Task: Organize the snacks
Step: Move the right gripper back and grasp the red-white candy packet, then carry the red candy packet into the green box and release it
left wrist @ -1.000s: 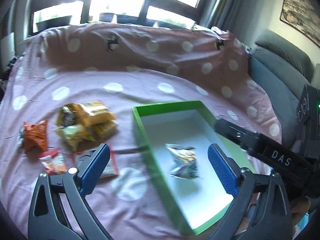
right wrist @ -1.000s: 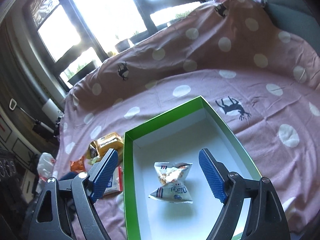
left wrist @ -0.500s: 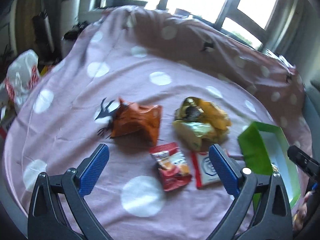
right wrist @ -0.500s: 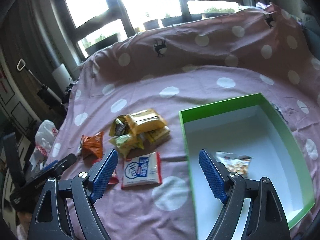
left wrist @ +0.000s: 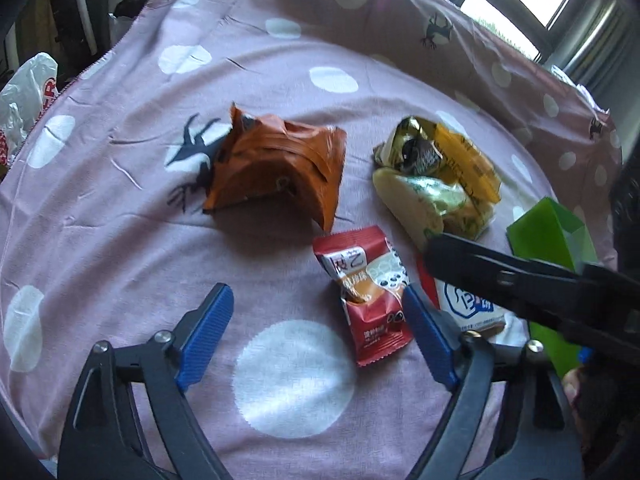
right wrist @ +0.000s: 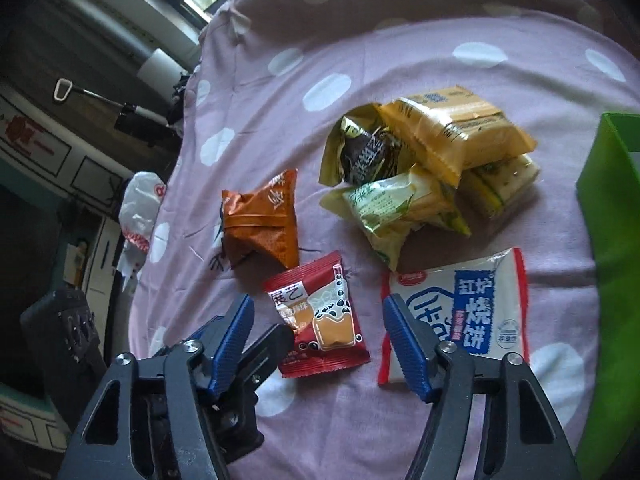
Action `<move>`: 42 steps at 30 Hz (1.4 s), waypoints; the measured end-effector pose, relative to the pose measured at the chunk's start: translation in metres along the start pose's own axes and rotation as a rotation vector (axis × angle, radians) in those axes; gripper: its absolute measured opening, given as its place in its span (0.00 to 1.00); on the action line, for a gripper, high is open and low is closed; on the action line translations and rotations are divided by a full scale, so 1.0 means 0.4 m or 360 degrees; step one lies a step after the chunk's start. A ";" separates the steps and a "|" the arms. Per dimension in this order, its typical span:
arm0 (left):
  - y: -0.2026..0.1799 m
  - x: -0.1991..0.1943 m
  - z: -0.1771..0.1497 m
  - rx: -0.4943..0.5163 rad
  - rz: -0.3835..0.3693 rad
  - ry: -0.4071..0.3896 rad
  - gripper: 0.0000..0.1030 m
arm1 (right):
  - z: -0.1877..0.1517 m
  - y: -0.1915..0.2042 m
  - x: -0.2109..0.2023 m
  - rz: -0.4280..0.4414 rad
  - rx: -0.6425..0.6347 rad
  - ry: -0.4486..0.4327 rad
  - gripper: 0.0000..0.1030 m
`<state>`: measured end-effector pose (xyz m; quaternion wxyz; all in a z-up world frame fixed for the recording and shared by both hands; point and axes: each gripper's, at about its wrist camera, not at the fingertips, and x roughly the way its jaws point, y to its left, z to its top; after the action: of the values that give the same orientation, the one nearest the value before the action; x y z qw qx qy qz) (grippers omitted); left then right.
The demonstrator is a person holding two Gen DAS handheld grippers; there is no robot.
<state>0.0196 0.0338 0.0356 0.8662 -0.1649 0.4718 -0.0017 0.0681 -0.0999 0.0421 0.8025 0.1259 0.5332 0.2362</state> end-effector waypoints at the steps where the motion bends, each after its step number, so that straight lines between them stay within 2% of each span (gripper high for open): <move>1: -0.003 0.008 -0.002 -0.0001 -0.0007 0.0020 0.74 | 0.002 -0.002 0.016 0.0002 -0.0001 0.0031 0.54; 3: -0.005 0.020 -0.005 -0.0003 -0.0027 0.0050 0.70 | 0.006 -0.001 0.039 0.0017 -0.0014 0.0070 0.48; 5: -0.008 0.025 -0.008 0.0000 -0.0041 0.0056 0.65 | 0.007 0.002 0.056 0.0025 -0.0034 0.0102 0.46; 10: -0.011 0.028 -0.012 -0.0003 -0.0086 0.0070 0.55 | 0.006 0.000 0.089 -0.0005 -0.0046 0.0157 0.46; 12: -0.018 0.029 -0.013 0.0010 -0.0090 0.0068 0.55 | 0.003 -0.002 0.088 -0.0006 -0.0057 0.0149 0.46; 16: -0.040 0.039 -0.018 0.0040 -0.0177 0.0104 0.39 | 0.000 0.013 0.095 -0.0040 -0.0122 0.0145 0.41; 19: -0.053 0.036 -0.024 0.0078 -0.0133 0.0070 0.39 | -0.007 0.016 0.093 -0.0061 -0.0150 0.0117 0.38; 24: -0.068 0.010 -0.033 0.0132 -0.0136 0.0025 0.38 | -0.018 0.013 0.071 -0.0031 -0.0159 0.0056 0.36; 42: -0.226 -0.169 -0.123 0.0421 -0.0288 -0.0328 0.38 | -0.125 0.002 -0.210 -0.0081 -0.0190 -0.0427 0.36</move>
<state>-0.0445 -0.0549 0.0922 0.9204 -0.0907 0.3594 -0.1248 -0.0050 -0.1450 0.0894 0.8783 0.0947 0.4093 0.2281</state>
